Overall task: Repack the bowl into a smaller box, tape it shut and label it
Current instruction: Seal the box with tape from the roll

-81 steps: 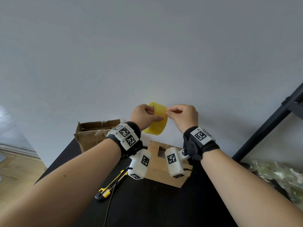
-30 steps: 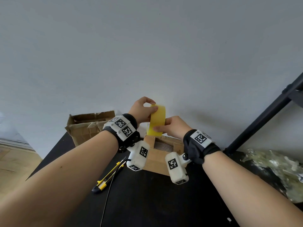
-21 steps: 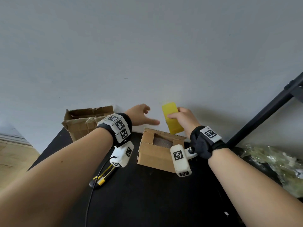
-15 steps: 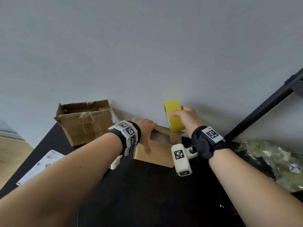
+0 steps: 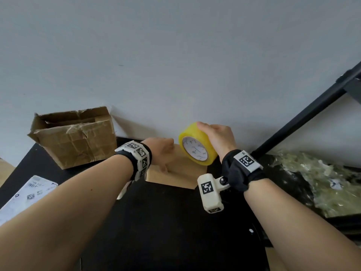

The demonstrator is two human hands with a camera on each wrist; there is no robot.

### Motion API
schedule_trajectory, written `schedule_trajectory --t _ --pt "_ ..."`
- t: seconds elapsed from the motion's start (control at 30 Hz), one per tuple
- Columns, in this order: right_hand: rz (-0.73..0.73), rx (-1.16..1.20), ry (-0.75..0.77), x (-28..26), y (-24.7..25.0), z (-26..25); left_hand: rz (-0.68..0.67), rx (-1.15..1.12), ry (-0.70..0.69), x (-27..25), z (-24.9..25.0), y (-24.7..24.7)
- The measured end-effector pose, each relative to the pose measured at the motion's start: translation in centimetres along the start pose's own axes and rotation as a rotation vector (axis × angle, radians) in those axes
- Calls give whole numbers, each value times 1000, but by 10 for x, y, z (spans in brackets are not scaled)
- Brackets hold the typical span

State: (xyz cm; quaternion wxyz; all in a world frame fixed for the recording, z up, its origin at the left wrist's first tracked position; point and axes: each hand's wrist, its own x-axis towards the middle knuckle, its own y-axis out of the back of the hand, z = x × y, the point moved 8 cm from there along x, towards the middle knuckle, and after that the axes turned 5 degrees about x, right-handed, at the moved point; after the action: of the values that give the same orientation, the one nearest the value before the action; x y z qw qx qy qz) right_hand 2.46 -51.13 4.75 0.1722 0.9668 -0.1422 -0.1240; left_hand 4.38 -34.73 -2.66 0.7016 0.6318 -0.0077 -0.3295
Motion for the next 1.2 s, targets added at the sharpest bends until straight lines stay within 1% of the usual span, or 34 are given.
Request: schedule_trajectory --t 0.07,0.13,0.17,0.33,0.53,0.63,0.7,0.73,0.83,0.87,0.9,0.93,0.97,1.0,1.03,1.07,1.13,1.2 --pt "5 -8 35 1 -1 -1 53 -133 29 1 -9 2" --pt "-12 -20 63 0 -8 -3 135 -200 61 2 -15 3" --pt "-21 -34 74 -1 -13 -3 155 -222 62 2 -17 3" --pt "-54 -108 89 -1 -32 1 163 -360 43 1 -20 -3" --pt "-89 -188 135 3 -45 2 234 -397 59 -1 -27 -6" --pt "-105 -211 140 6 -46 1 221 -417 91 -1 -32 -10" --pt "-108 -237 145 7 -46 -1 235 -557 100 0 -37 -11" --pt "-106 -247 154 7 -46 -2 274 -641 107 -2 -42 -9" --pt "-101 -268 174 5 -50 -3 409 -845 205 -13 -58 8" --pt "-102 -277 176 5 -51 -3 411 -944 216 -16 -59 13" --pt "-103 -286 178 5 -51 -3 370 -1054 223 -18 -58 14" --pt "-104 -294 180 5 -52 -4 299 -1129 221 -18 -55 12" --pt "-103 -299 183 5 -51 -4 230 -1131 209 -19 -51 11" --pt "-104 -307 184 6 -51 -4 188 -1078 197 -20 -48 9" --pt "-107 -314 186 6 -52 -5 180 -1034 187 -21 -48 8" --pt "-115 -320 189 5 -53 -5 200 -1030 179 -21 -50 8" --pt "-128 -331 200 4 -56 -6 268 -1097 179 -23 -54 12" --pt "-126 -349 207 4 -56 -7 288 -1153 192 -25 -55 13"
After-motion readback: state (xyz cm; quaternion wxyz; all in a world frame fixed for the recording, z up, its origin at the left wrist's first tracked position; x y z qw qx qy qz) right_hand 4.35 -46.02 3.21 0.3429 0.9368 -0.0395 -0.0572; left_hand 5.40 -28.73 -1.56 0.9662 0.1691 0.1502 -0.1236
